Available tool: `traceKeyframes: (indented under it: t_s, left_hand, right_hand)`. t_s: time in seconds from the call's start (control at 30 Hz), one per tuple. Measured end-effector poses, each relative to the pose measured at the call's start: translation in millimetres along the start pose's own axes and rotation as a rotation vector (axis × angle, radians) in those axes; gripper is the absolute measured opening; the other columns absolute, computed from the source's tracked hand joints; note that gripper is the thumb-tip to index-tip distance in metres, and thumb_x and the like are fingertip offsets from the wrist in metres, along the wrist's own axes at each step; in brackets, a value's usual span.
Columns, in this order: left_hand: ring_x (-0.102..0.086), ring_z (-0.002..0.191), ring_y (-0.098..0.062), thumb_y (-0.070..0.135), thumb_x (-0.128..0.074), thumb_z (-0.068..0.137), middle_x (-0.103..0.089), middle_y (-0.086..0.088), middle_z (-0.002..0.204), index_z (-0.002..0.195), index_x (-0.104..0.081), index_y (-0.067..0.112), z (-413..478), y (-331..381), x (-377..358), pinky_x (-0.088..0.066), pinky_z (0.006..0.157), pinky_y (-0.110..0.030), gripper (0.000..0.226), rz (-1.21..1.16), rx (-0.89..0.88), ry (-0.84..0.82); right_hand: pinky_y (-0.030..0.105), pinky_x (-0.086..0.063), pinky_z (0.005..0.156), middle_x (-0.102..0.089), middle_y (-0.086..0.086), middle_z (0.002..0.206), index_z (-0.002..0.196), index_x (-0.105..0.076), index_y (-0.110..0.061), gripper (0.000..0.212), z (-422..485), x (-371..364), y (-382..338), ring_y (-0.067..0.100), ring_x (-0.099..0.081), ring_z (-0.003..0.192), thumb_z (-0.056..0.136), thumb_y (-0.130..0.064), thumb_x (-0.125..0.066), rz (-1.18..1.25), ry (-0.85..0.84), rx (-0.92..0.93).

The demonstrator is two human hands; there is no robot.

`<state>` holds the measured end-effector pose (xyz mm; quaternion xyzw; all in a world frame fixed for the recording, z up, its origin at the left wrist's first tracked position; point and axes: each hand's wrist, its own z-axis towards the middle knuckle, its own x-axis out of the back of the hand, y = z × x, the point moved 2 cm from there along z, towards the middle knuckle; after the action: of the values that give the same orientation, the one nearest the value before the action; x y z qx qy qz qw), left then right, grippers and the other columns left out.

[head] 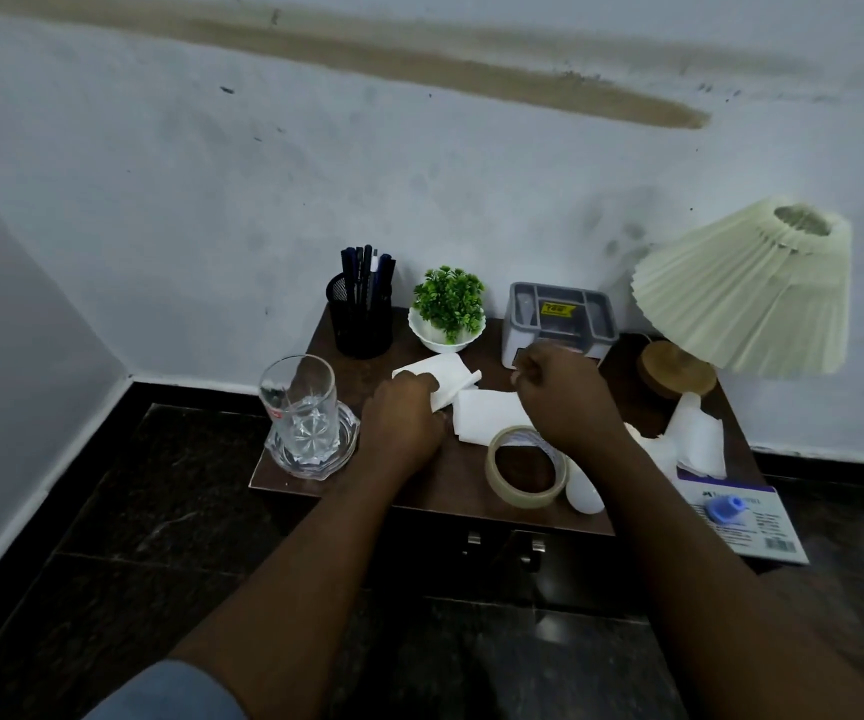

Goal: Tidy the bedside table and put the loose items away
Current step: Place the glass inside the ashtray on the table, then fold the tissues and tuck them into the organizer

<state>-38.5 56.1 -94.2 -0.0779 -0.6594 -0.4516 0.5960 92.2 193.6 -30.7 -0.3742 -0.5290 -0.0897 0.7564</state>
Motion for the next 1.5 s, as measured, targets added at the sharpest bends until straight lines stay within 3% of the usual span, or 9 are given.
traceKeyframes:
  t_s: [0.2,0.37,0.53,0.6,0.77,0.93,1.2,1.37,1.5]
  left_hand:
    - [-0.066,0.087,-0.034,0.014,-0.066,0.082,-0.071,-0.016,0.092,0.092,-0.078,0.008,13,-5,9,-0.05,0.071,-0.037,0.016,-0.084,0.011,0.128]
    - [-0.059,0.065,-0.002,0.022,-0.066,0.087,-0.065,0.01,0.069,0.071,-0.069,0.016,18,7,33,-0.043,0.056,-0.017,0.017,-0.639,0.138,0.09]
    - [-0.064,0.086,-0.03,0.009,-0.057,0.093,-0.068,-0.013,0.09,0.091,-0.068,0.01,17,26,50,-0.052,0.074,-0.042,0.011,-1.397,0.363,-0.1]
    - [-0.065,0.093,-0.033,0.009,-0.054,0.094,-0.068,-0.019,0.101,0.106,-0.064,0.004,17,28,51,-0.057,0.077,-0.044,0.017,-1.535,0.41,-0.133]
    - [-0.076,0.076,-0.029,0.009,-0.057,0.096,-0.076,-0.018,0.099,0.117,-0.065,0.0,16,30,52,-0.062,0.059,-0.043,0.024,-1.649,0.555,-0.161]
    - [-0.077,0.087,-0.029,0.023,-0.069,0.094,-0.076,-0.02,0.11,0.118,-0.069,0.002,12,31,50,-0.064,0.07,-0.044,0.032,-1.632,0.549,-0.323]
    - [-0.076,0.092,-0.03,-0.004,-0.073,0.085,-0.077,-0.02,0.106,0.108,-0.071,-0.005,11,27,48,-0.064,0.072,-0.039,0.022,-1.444,0.421,-0.317]
    - [-0.076,0.093,-0.031,-0.006,-0.074,0.084,-0.077,-0.018,0.105,0.111,-0.071,-0.003,11,25,51,-0.063,0.072,-0.039,0.027,-1.412,0.346,-0.227]
    - [-0.075,0.098,-0.026,-0.011,-0.071,0.084,-0.077,-0.018,0.109,0.116,-0.069,-0.005,10,24,52,-0.062,0.079,-0.035,0.033,-1.429,0.264,-0.219]
  right_hand:
    - [0.033,-0.049,0.084,-0.073,0.007,0.109,0.11,-0.071,-0.011,0.022,3,-3,4,0.026,-0.065,0.104,0.094,-0.018,-0.059,0.066,-0.005,-0.006]
    - [0.029,-0.046,0.088,-0.064,-0.005,0.127,0.132,-0.06,-0.019,0.041,10,-5,7,0.017,-0.062,0.117,0.092,-0.024,-0.066,0.442,-0.014,-0.109]
    - [0.051,-0.054,0.101,-0.048,-0.004,0.154,0.151,-0.042,-0.027,0.083,13,-3,5,0.026,-0.054,0.134,0.079,-0.04,-0.082,0.976,-0.247,-0.198]
    - [0.041,-0.058,0.091,-0.065,-0.001,0.137,0.135,-0.061,-0.028,0.058,14,0,3,0.026,-0.064,0.123,0.081,-0.039,-0.079,1.087,-0.326,-0.119]
    - [0.039,-0.057,0.081,-0.075,-0.002,0.098,0.093,-0.077,-0.024,0.007,12,1,-1,0.017,-0.066,0.09,0.092,-0.028,-0.072,1.085,-0.334,-0.114]
    - [0.027,-0.049,0.052,-0.059,-0.004,0.068,0.074,-0.067,-0.017,0.021,14,6,-8,0.014,-0.051,0.062,0.095,-0.016,-0.069,1.056,-0.101,-0.224]
    - [0.028,-0.039,0.042,-0.059,0.004,0.068,0.091,-0.068,-0.01,0.009,11,18,-9,0.018,-0.044,0.051,0.097,-0.016,-0.068,1.044,-0.088,-0.251]
    - [0.027,-0.043,0.045,-0.076,0.018,0.102,0.115,-0.068,-0.008,0.029,5,23,-11,0.022,-0.058,0.066,0.09,0.005,-0.067,1.099,-0.288,-0.153]
    - [0.029,-0.048,0.055,-0.075,0.014,0.097,0.109,-0.072,-0.003,0.029,6,26,-11,0.028,-0.058,0.078,0.089,0.015,-0.06,1.105,-0.212,-0.117]
